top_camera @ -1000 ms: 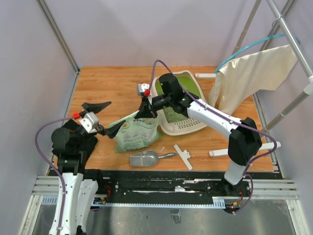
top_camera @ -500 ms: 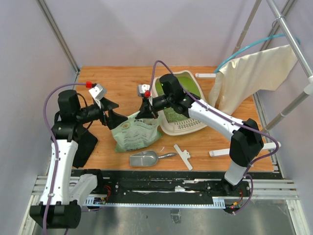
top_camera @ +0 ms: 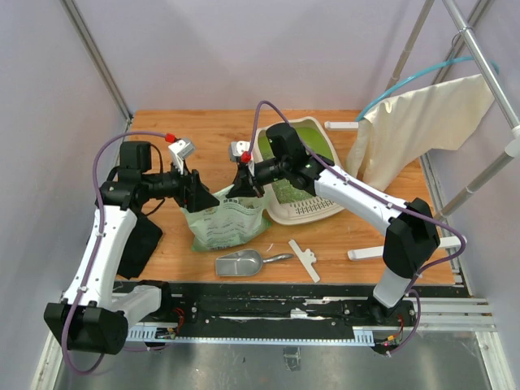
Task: Fill the litter box with clean litter
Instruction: Close the cat litter bag at the center of the board.
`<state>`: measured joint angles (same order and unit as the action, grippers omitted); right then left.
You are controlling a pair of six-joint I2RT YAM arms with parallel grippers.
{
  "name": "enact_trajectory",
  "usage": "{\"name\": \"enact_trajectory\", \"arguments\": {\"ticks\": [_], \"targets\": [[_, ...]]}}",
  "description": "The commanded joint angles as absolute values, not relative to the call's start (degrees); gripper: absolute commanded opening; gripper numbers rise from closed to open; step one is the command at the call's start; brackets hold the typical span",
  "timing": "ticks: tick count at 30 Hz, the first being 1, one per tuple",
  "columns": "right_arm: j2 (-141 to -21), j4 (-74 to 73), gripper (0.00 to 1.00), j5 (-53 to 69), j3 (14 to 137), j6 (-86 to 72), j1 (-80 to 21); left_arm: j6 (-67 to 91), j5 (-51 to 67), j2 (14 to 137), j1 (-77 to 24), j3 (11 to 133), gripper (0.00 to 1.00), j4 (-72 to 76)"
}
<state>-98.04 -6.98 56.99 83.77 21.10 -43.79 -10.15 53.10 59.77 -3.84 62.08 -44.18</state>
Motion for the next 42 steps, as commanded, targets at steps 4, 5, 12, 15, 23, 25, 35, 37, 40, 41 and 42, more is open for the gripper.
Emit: {"name": "enact_trajectory", "arguments": {"ticks": [4, 5, 12, 15, 23, 25, 35, 37, 40, 41, 42], "targets": [[-94.6, -4.9, 0.02, 60.9, 85.5, 21.1, -44.0, -13.2, 57.0, 63.1, -4.2, 65.7, 0.59, -46.7], [-94.5, -4.8, 0.02, 61.1, 85.7, 20.8, -44.0, -13.9, 57.5, 63.4, -4.2, 65.5, 0.56, -47.4], [-93.8, -5.3, 0.05, 61.0, 85.6, 20.5, -43.9, -14.1, 57.1, 63.6, -6.0, 63.9, 0.61, -48.1], [-93.5, -5.8, 0.06, 61.3, 85.6, 20.5, -43.8, -13.9, 55.7, 64.3, -7.5, 62.9, 0.57, -48.1], [-89.9, -7.6, 0.4, 58.0, 82.5, 21.3, -42.1, -14.6, 53.2, 64.4, -8.9, 63.2, 0.26, -49.2], [-87.5, -7.7, 0.58, 58.1, 80.3, 21.3, -39.7, -15.3, 53.9, 63.3, -8.9, 63.1, 0.24, -49.5], [-77.2, -16.4, 0.93, 57.3, 64.2, 47.1, -34.5, -19.6, 56.2, 59.4, -8.9, 61.2, 0.01, -48.3], [-77.1, -17.5, 0.94, 58.9, 63.4, 49.8, -34.5, -20.6, 56.9, 59.4, -8.9, 61.4, 0.0, -48.6], [-78.1, -18.3, 0.95, 60.4, 63.4, 51.4, -34.5, -21.2, 57.8, 59.2, -8.9, 62.3, 0.0, -48.8], [-78.8, -18.1, 0.98, 60.2, 63.6, 51.9, -34.5, -21.7, 58.5, 59.2, -8.8, 62.7, 0.01, -49.2], [-79.8, -17.2, 0.99, 59.5, 63.8, 51.2, -34.5, -22.6, 59.3, 59.2, -8.8, 63.4, 0.01, -49.8]]}}
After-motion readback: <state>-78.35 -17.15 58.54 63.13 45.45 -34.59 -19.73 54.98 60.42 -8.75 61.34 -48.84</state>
